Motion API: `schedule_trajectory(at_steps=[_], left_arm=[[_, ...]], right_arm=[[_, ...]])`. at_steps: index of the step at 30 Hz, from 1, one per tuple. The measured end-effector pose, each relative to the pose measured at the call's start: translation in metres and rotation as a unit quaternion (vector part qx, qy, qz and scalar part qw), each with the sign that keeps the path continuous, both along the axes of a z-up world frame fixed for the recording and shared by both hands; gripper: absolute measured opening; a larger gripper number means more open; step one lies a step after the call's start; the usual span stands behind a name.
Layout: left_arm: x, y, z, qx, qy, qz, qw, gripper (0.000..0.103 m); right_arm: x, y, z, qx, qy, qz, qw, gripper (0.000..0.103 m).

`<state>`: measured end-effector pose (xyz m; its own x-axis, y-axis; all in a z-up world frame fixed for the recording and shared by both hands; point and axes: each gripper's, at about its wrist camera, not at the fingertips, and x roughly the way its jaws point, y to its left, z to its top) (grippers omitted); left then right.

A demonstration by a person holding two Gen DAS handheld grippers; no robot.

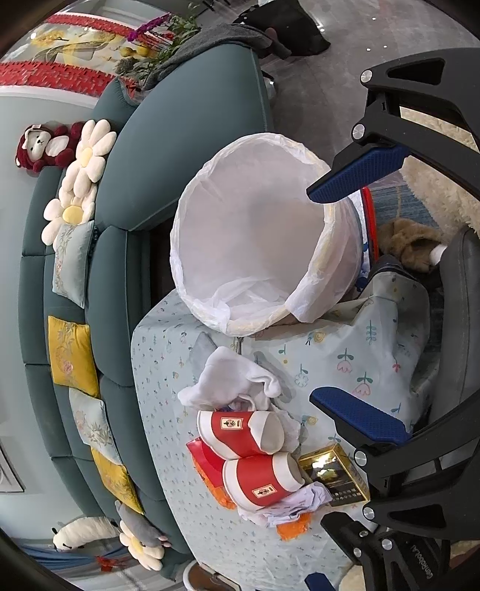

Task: Collect trash

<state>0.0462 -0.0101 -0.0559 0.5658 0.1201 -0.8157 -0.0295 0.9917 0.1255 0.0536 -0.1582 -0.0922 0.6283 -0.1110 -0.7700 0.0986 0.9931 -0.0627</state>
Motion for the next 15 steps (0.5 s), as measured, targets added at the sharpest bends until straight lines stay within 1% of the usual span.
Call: schedule_trajectory(at_steps=[4,9,15], left_arm=[[-0.0017,0.0023,0.0003,0.002,-0.002,0.001,1.0,0.096],[-0.0023,0.0033,-0.001,0.007,0.001,0.0,1.0,0.096],[-0.0021,0.0049,0.0003,0.003,-0.001,0.003,1.0,0.096]], right_arm=[[-0.0029,0.0007,-0.0027,-0.004,0.002,0.001,1.0,0.095],[-0.0024,-0.0001,-0.0037,0.007,0.001,-0.002,1.0,0.095],[0.0012,0.0031,-0.0048,0.01,0.002,0.002,1.0,0.095]])
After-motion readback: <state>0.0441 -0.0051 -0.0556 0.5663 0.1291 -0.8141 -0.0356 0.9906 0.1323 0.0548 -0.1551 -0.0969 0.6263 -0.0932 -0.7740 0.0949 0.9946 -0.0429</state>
